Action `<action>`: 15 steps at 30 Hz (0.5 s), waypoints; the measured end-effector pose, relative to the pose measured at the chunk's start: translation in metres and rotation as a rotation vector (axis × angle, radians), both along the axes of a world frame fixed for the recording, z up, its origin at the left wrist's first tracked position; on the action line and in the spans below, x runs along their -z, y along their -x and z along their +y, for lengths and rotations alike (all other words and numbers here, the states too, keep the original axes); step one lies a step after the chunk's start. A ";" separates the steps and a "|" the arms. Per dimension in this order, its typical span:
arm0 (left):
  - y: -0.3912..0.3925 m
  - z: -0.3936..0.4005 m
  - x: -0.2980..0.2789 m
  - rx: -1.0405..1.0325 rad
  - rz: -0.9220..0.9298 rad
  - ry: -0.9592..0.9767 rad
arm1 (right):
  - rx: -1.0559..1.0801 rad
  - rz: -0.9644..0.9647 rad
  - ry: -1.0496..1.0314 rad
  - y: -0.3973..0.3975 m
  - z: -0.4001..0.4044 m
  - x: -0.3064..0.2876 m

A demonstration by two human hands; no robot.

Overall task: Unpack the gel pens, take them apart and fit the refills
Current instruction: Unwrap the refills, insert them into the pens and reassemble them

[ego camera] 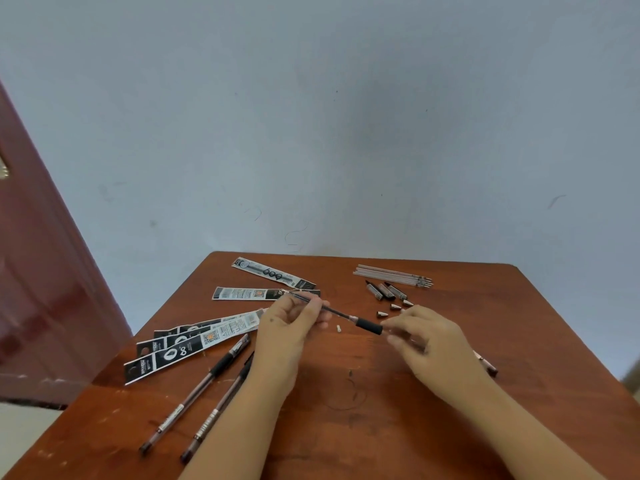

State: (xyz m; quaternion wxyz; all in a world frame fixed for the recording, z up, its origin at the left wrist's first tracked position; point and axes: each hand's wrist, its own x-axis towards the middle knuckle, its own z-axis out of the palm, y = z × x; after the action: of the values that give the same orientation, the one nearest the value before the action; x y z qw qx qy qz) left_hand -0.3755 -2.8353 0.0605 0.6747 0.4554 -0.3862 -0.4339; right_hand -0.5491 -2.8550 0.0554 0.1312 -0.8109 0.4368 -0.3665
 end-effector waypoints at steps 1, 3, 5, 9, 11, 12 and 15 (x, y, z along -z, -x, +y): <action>0.002 0.001 0.000 0.047 -0.029 -0.017 | -0.011 -0.008 -0.005 0.000 0.000 0.000; 0.004 0.004 0.001 0.114 -0.140 -0.056 | -0.041 -0.040 -0.011 -0.001 0.000 0.000; 0.006 0.005 0.003 0.156 -0.243 -0.087 | -0.073 -0.077 -0.021 -0.003 0.001 0.000; 0.009 0.006 0.004 0.209 -0.299 -0.131 | -0.104 -0.118 -0.035 -0.005 0.003 -0.001; 0.009 0.006 0.003 0.213 -0.282 -0.129 | -0.109 -0.123 -0.037 -0.006 0.003 0.000; 0.008 0.005 0.003 0.210 -0.268 -0.123 | -0.109 -0.126 -0.042 -0.006 0.003 0.000; 0.005 0.005 0.000 0.182 -0.196 -0.099 | -0.114 -0.125 -0.041 -0.007 0.003 0.001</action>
State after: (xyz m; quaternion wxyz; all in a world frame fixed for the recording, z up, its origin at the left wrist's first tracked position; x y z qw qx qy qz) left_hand -0.3806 -2.8307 0.0601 0.5685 0.4914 -0.4679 -0.4652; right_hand -0.5421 -2.8520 0.0546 0.1954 -0.8073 0.3880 -0.3994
